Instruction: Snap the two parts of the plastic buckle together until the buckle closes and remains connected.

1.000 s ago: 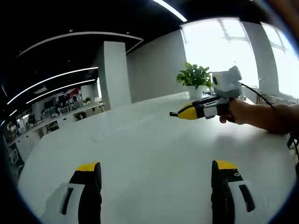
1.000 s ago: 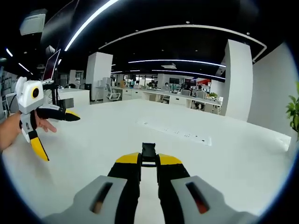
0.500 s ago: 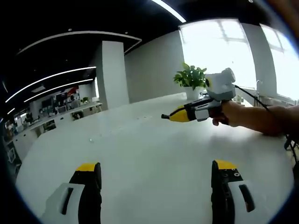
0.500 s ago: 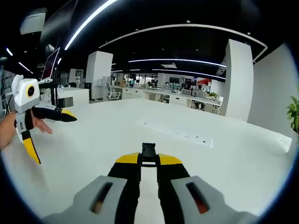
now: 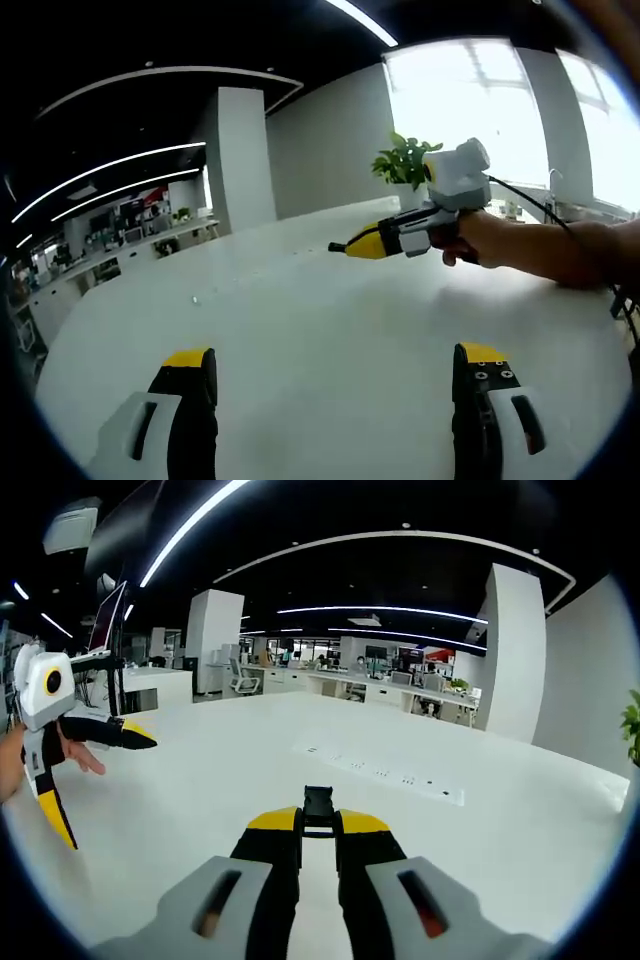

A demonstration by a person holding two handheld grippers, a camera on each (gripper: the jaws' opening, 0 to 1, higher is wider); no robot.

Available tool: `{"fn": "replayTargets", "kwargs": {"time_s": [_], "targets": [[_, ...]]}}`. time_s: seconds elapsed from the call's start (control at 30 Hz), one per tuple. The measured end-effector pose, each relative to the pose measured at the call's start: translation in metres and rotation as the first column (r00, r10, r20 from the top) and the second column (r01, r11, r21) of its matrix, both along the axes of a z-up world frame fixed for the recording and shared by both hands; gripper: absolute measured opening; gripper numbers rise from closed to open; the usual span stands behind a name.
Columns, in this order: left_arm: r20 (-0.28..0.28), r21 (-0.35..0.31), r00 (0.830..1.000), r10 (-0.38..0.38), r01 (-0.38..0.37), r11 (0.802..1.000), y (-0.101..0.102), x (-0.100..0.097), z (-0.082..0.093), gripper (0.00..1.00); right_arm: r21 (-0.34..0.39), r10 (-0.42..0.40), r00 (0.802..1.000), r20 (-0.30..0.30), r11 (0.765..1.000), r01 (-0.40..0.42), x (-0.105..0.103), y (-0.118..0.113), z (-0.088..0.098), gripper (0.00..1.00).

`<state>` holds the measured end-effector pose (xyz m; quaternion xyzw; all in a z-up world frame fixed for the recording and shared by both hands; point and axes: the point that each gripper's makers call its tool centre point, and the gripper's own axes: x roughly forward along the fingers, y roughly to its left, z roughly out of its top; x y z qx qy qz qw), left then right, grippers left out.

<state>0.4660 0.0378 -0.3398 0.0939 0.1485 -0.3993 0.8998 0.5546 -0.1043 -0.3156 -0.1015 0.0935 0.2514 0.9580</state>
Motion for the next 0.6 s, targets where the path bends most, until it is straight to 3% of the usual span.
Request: {"fn": "replayTargets", "kwargs": {"time_s": [0.27,0.6], "targets": [[0.006,0.03,1.0,-0.002,0.002,1.0,-0.001,-0.001,-0.002,1.0,0.027,-0.003,1.0,-0.011,1.0,0.004,0.009,-0.003,0.003,0.11],[-0.01,0.001,1.0,0.01,-0.01,1.0,0.001,-0.016,-0.001,1.0,0.029,-0.001,1.0,-0.005,1.0,0.001,0.018,0.002,0.006,0.11]]}}
